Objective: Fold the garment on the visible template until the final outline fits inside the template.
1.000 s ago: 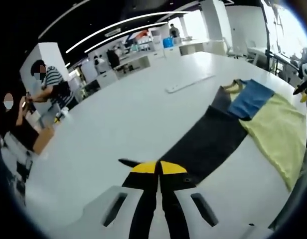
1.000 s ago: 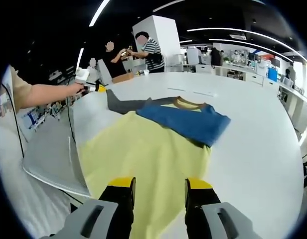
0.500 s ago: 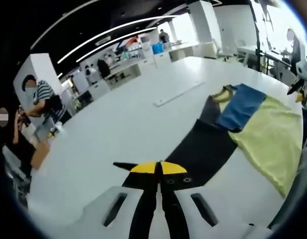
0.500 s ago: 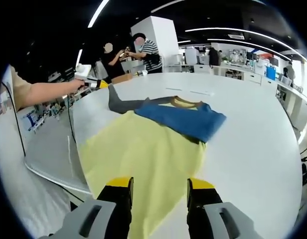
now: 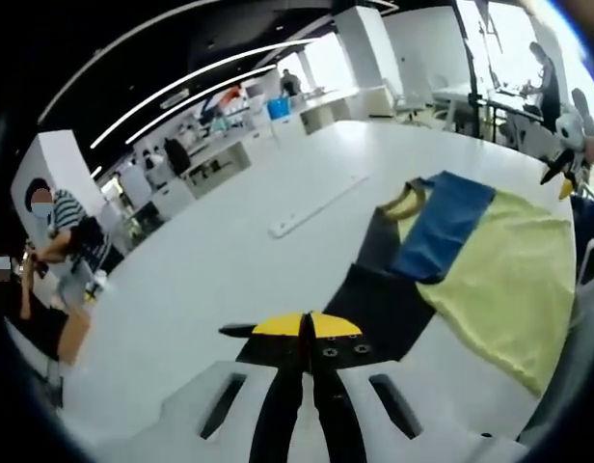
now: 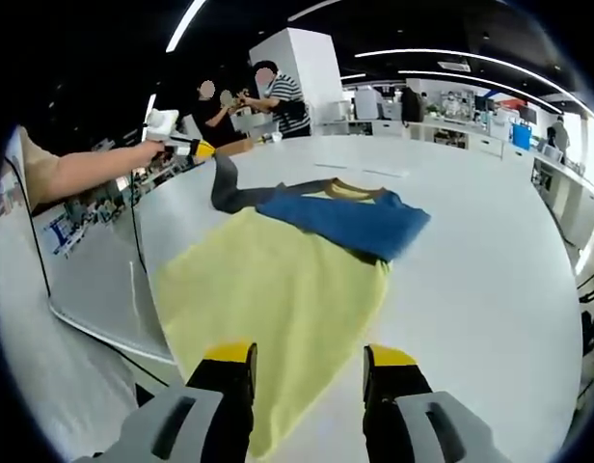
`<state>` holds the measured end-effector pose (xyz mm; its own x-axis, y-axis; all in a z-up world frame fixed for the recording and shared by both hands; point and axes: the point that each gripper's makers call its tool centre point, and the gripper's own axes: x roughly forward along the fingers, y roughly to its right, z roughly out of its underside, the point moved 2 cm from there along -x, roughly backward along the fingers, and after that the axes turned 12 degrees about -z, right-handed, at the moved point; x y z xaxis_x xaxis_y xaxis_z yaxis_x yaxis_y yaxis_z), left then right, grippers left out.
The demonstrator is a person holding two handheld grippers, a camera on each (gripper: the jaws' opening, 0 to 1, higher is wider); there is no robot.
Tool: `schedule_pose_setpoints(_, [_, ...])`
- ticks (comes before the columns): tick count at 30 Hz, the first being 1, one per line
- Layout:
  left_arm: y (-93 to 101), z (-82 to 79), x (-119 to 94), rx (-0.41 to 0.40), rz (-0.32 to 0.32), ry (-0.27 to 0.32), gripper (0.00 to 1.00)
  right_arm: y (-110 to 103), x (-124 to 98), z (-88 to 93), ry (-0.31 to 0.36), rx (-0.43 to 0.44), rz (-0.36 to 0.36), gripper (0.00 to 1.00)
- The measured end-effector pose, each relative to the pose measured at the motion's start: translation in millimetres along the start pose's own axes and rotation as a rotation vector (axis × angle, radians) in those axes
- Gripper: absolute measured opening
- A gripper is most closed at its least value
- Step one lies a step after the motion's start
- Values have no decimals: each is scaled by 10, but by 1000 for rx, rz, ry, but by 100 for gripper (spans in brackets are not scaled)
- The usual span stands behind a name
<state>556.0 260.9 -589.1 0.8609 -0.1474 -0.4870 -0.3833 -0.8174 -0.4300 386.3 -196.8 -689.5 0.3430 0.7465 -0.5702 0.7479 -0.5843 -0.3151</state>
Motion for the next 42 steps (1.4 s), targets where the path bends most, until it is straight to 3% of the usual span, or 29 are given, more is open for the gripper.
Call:
schedule_pose_setpoints(12, [134,-272,53,37,29,38,0,-12,-39,89,3,11,-6,42])
schedule_pose_setpoints(25, [473,-672,183,84,82,89,0,-19,-103,177,10,23,-6,42])
schedule_pose_setpoints(42, [820,-979,376,107,140,130,0,13,-160,258,13,42,5,42])
